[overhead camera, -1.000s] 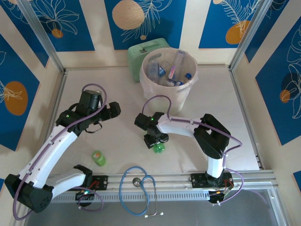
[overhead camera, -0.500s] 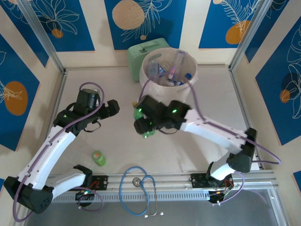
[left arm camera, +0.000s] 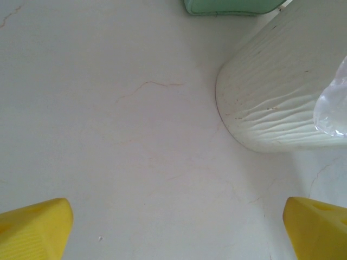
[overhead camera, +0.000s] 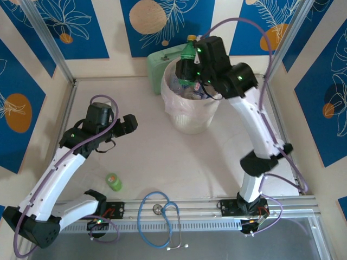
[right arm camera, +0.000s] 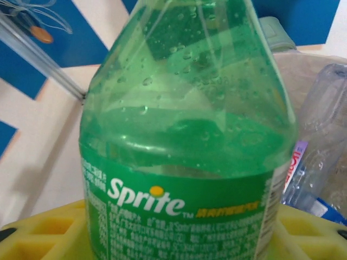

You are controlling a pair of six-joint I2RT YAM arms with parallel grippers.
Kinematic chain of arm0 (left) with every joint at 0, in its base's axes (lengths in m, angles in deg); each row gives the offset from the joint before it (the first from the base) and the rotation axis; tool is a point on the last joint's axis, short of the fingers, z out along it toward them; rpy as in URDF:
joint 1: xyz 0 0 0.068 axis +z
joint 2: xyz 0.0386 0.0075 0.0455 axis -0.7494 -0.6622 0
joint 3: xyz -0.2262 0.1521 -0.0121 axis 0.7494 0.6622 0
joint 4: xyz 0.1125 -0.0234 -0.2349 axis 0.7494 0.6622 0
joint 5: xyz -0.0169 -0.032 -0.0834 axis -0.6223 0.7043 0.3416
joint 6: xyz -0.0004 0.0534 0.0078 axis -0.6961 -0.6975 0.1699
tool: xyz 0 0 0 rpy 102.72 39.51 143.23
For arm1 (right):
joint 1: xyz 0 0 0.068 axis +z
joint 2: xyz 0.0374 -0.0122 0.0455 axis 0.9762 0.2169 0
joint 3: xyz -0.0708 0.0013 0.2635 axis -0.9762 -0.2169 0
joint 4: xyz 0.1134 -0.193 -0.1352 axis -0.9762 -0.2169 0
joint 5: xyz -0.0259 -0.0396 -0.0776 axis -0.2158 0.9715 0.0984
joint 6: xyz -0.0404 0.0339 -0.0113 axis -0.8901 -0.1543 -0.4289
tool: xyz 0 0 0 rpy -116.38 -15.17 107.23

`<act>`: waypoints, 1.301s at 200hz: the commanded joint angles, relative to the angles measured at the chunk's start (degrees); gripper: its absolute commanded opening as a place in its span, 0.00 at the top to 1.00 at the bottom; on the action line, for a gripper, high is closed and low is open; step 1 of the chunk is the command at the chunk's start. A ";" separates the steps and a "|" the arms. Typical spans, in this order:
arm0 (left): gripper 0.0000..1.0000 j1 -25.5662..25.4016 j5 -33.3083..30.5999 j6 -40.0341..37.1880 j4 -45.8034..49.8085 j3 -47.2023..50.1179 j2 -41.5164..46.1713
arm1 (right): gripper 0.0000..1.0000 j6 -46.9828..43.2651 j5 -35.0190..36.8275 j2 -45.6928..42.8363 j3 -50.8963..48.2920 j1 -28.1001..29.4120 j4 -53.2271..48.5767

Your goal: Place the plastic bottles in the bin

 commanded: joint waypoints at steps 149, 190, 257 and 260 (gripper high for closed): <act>0.00 1.04 -0.59 -2.04 -0.79 -1.28 0.45 | 0.14 -0.94 0.61 -0.18 0.50 -4.85 -6.01; 0.01 1.59 -2.28 -4.00 -1.34 -3.15 0.25 | 0.14 0.12 5.78 -16.51 -19.52 -1.52 0.09; 0.00 1.88 -2.99 -5.31 -2.48 -3.38 -0.34 | 0.18 0.39 6.64 -26.97 -33.82 -1.14 4.14; 0.00 1.86 -2.99 -5.29 -2.46 -3.37 -0.34 | 0.18 -0.03 6.56 -26.18 -32.74 -1.22 4.05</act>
